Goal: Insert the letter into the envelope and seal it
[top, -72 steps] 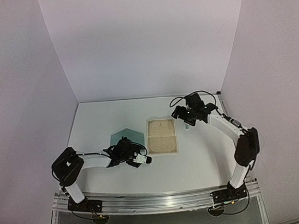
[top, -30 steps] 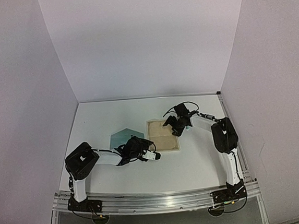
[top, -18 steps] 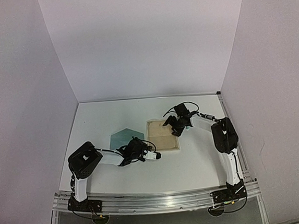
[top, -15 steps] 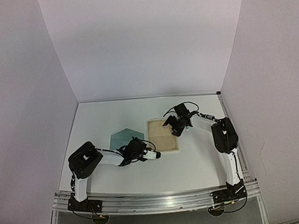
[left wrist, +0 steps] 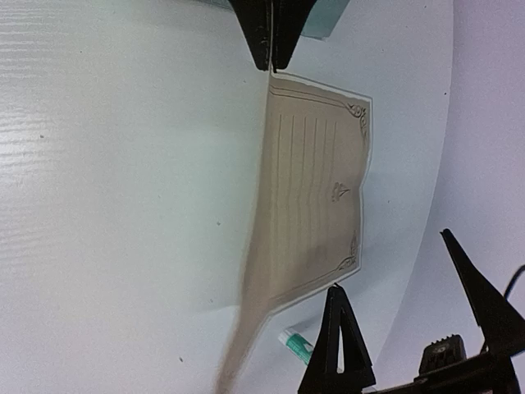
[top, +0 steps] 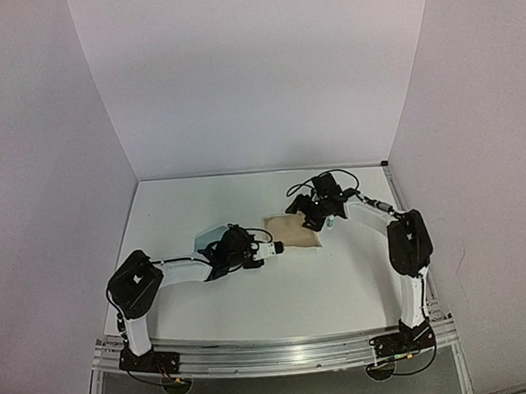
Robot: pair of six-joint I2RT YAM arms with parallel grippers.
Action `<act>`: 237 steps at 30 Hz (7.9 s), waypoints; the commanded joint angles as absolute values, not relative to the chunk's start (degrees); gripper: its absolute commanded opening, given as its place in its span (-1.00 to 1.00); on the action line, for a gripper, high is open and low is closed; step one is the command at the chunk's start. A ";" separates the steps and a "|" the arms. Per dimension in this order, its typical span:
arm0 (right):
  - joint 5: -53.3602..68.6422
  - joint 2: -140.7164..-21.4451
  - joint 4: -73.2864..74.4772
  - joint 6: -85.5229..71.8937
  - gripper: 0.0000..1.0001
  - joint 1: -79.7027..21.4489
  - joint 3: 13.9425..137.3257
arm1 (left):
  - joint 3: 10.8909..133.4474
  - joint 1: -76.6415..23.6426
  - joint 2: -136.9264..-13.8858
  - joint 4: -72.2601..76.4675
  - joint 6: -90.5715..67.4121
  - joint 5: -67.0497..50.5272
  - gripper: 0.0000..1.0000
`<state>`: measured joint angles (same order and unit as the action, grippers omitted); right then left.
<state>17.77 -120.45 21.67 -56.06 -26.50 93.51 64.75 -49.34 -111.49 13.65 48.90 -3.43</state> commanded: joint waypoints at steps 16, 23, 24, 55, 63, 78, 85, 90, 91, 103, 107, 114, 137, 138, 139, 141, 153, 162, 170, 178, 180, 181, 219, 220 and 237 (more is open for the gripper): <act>6.81 -83.53 37.45 -50.65 0.94 -24.98 84.41 | 73.36 -39.55 -97.21 7.46 45.21 -22.53 -1.00; 15.02 -83.86 38.05 -65.10 0.94 -24.98 76.59 | 64.75 -39.78 -94.63 24.96 57.06 -21.70 -1.00; 15.39 -83.84 37.26 -66.40 0.94 -24.97 75.70 | 63.65 -39.91 -94.64 27.25 58.41 -21.70 -1.00; -0.25 -88.20 -16.76 -106.46 0.95 -38.38 54.75 | 68.83 -42.71 -101.64 55.48 62.38 -10.24 -1.00; -4.28 -94.78 -29.41 -109.78 0.92 -39.75 57.81 | 71.12 -42.83 -102.34 55.88 62.26 -10.87 -1.00; -5.48 -98.61 -36.17 -105.54 -0.22 -38.78 59.61 | 67.31 -42.77 -98.65 55.85 60.93 -13.62 -1.00; -2.18 -98.93 -36.13 -99.89 -0.72 -37.17 59.74 | 66.14 -42.32 -96.82 54.00 59.98 -13.56 -1.00; 1.66 -98.42 -36.13 -93.73 -0.98 -35.84 59.89 | 64.57 -41.14 -94.84 52.38 59.38 -13.55 -1.00; 2.62 -98.31 -36.13 -92.26 -1.00 -35.56 59.94 | 64.05 -40.86 -94.26 51.91 59.21 -13.61 -1.00; 15.33 -91.49 -10.70 -54.48 -1.00 -33.23 71.08 | 56.45 -38.10 -83.14 35.74 57.72 -14.41 0.98; 17.90 -87.27 1.54 -36.33 -1.00 -33.24 76.77 | 61.23 -34.26 -74.60 3.07 51.16 -24.14 0.99; 21.67 -83.76 12.66 -17.85 -1.00 -33.22 83.49 | 72.15 -29.28 -72.67 -25.01 38.77 -37.87 0.99; 32.61 -82.26 -11.01 -17.94 -1.00 -33.22 92.05 | 84.26 -28.00 -83.68 -6.51 -3.79 -55.13 0.94; 32.79 -82.38 -13.70 -18.88 -1.00 -33.22 91.66 | 83.95 -28.64 -83.78 -5.17 -5.42 -54.97 0.94; 33.03 -82.58 -15.63 -19.59 -1.00 -33.22 91.63 | 83.51 -28.89 -83.94 -2.92 -8.48 -54.67 0.94; 33.65 -83.20 -17.15 -20.37 -1.00 -33.25 92.40 | 83.17 -28.97 -84.50 0.38 -13.03 -54.23 0.94; 35.72 -85.98 -22.44 -23.88 -1.00 -33.22 93.75 | 84.06 -32.64 -87.45 9.24 -25.15 -51.17 0.39; 35.83 -86.11 -23.15 -24.05 -1.00 -33.22 93.14 | 84.98 -32.27 -86.86 7.08 -24.45 -52.54 -0.98; 34.90 -82.06 -20.49 -20.75 -0.21 -33.22 87.78 | 86.85 -31.82 -85.03 -3.12 -7.03 -45.30 -1.00; 26.45 -74.58 -2.16 -7.47 0.64 -33.22 82.84 | 81.52 -31.82 -81.83 1.55 23.05 -27.29 -1.00; 24.35 -73.30 3.51 -4.81 0.69 -33.22 81.20 | 82.06 -31.82 -82.06 1.45 23.37 -26.39 -1.00; 24.09 -72.57 5.69 -3.82 0.72 -33.22 80.34 | 82.25 -31.82 -82.09 1.11 22.74 -26.47 -1.00; 28.65 -81.74 12.30 -3.56 0.90 -34.49 83.66 | 89.59 -33.80 -84.24 -25.47 7.14 -43.87 -1.00; 27.97 -81.73 12.27 -2.76 0.90 -34.47 83.74 | 89.73 -33.75 -84.30 -25.63 7.11 -45.20 -1.00; 29.62 -79.57 7.29 1.99 0.94 -33.97 81.30 | 90.67 -30.33 -85.26 -15.69 0.37 -63.04 -1.00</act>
